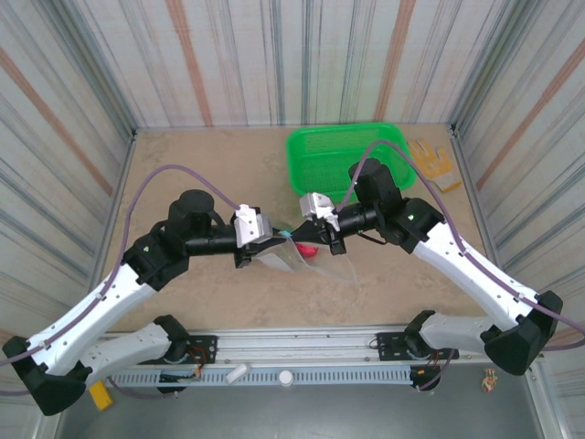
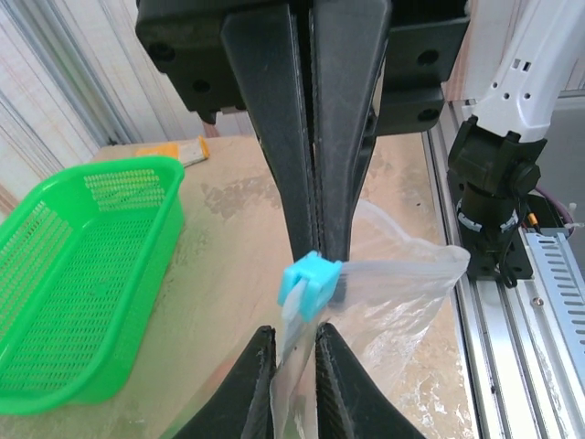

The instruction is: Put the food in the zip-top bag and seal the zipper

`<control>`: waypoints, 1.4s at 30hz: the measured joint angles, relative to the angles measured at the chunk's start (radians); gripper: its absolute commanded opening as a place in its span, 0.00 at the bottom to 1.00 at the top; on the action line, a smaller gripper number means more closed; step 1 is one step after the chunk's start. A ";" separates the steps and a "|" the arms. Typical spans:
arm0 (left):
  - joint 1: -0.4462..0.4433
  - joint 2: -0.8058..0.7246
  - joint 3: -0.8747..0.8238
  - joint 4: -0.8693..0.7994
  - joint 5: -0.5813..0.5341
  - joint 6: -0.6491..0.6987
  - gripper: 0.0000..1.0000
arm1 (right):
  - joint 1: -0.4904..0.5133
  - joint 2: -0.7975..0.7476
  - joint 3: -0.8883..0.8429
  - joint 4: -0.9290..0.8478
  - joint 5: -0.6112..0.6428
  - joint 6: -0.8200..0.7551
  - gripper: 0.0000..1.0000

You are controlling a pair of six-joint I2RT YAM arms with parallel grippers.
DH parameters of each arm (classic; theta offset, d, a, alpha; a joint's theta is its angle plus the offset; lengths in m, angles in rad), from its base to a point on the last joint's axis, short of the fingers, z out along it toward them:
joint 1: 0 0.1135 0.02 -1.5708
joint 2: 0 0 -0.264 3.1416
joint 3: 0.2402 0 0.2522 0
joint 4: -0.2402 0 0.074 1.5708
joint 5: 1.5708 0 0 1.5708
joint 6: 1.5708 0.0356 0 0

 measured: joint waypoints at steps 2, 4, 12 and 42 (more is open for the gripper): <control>0.000 0.000 0.005 0.003 0.008 0.000 0.17 | 0.000 -0.003 -0.002 0.000 0.000 0.000 0.00; 0.000 0.000 0.010 0.003 0.012 0.000 0.11 | 0.000 -0.004 -0.002 0.001 0.000 0.000 0.00; -0.005 0.000 0.011 -0.001 0.026 0.000 0.00 | 0.000 -0.007 -0.003 0.010 0.024 0.008 0.21; -0.033 -0.018 0.002 0.082 0.008 -0.066 0.00 | 0.072 -0.048 0.066 0.039 0.162 0.088 0.36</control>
